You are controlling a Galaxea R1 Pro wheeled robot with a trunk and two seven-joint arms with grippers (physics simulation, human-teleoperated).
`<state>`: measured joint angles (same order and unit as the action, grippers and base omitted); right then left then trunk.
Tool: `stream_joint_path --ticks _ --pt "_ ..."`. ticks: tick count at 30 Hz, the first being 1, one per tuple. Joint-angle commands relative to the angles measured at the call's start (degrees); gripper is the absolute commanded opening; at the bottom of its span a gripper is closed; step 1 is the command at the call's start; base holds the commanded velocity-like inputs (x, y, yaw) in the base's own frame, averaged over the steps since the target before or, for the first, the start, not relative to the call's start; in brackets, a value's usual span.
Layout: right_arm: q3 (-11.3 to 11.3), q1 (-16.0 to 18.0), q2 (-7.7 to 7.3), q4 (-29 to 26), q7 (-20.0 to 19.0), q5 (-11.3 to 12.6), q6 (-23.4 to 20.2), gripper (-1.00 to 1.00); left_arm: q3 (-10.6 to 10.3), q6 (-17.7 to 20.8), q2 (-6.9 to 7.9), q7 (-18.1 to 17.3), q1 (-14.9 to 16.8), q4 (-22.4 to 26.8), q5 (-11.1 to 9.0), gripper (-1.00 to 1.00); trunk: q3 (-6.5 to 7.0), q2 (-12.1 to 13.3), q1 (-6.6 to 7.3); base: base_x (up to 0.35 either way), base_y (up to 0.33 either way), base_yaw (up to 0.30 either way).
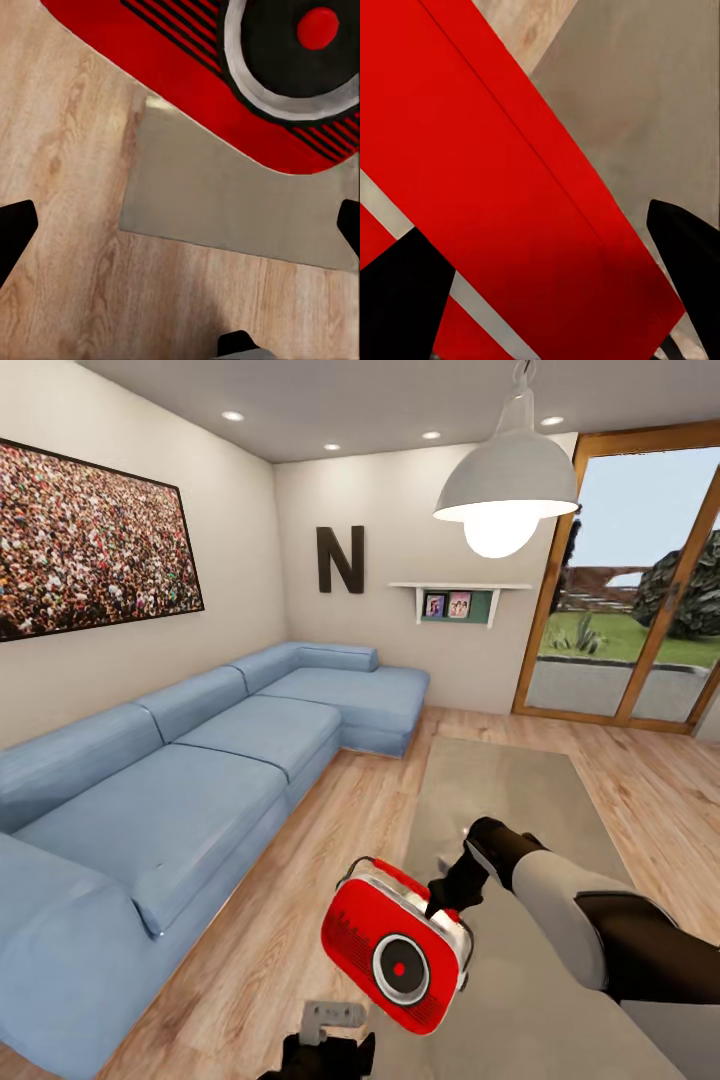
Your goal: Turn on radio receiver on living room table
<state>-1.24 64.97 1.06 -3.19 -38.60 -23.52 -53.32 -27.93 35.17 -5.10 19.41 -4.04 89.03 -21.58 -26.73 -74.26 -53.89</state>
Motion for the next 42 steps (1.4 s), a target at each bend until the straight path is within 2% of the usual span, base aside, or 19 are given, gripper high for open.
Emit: stream_joint_path --ticks 1,3,6,12,17,29,31,34,39,42 --pt "-0.79 0.0 -0.01 0.66 -0.24 -0.47 0.11 -1.0 -0.62 0.02 -0.2 0.12 0.0 0.0 0.14 1.0 0.0 0.0 0.0 0.0 0.0 0.0" --pt "-1.56 0.0 -0.05 1.1 -0.61 -0.57 0.18 -1.0 -3.06 0.02 -0.84 1.39 0.0 0.0 0.14 1.0 0.0 0.0 0.0 0.0 0.0 0.0" --pt "-1.98 -0.01 -0.09 2.1 -0.86 -0.62 0.37 -1.0 -5.41 0.13 -1.84 5.82 -0.01 0.0 0.14 1.0 0.0 0.0 0.0 0.0 0.0 0.0" --pt "-2.03 -0.02 -0.02 3.19 -0.95 -0.56 0.59 -1.0 -6.04 0.32 -2.31 7.9 -0.01 0.0 0.14 1.0 0.0 0.0 0.0 0.0 0.0 0.0" --pt "-2.03 -0.02 -0.02 3.33 -0.95 -0.56 0.75 -1.0 -6.08 0.26 -3.33 8.01 -0.02 0.0 0.14 1.0 0.0 0.0 0.0 0.0 0.0 0.0" --pt "-1.81 -0.02 -0.09 2.93 -0.87 -0.73 0.78 -1.0 -5.81 0.57 -4.32 8.03 -0.02 0.0 0.14 1.0 0.0 0.0 0.0 0.0 0.0 0.0" --pt "-1.77 -0.02 -0.09 2.8 -0.78 -0.68 0.82 -1.0 -5.22 0.59 -4.88 8.05 -0.01 0.0 0.14 1.0 0.0 0.0 0.0 0.0 0.0 0.0" --pt "-1.66 -0.02 -0.09 1.43 -0.71 -0.65 0.85 -1.0 -3.69 0.67 -4.9 8.04 0.0 0.0 0.14 1.0 0.0 0.0 0.0 0.0 0.0 0.0" --pt "-1.58 -0.02 -0.09 -0.83 -0.69 -0.57 0.85 -1.0 -2.84 0.74 -4.9 8.02 0.0 0.0 0.14 1.0 0.0 0.0 0.0 0.0 0.0 0.0" --pt "-1.36 -0.02 -0.37 -2.17 -0.69 -0.43 1.72 -1.0 -1.37 0.79 -4.9 8.02 0.28 0.0 0.14 1.0 0.0 0.0 0.0 0.0 0.0 0.0"
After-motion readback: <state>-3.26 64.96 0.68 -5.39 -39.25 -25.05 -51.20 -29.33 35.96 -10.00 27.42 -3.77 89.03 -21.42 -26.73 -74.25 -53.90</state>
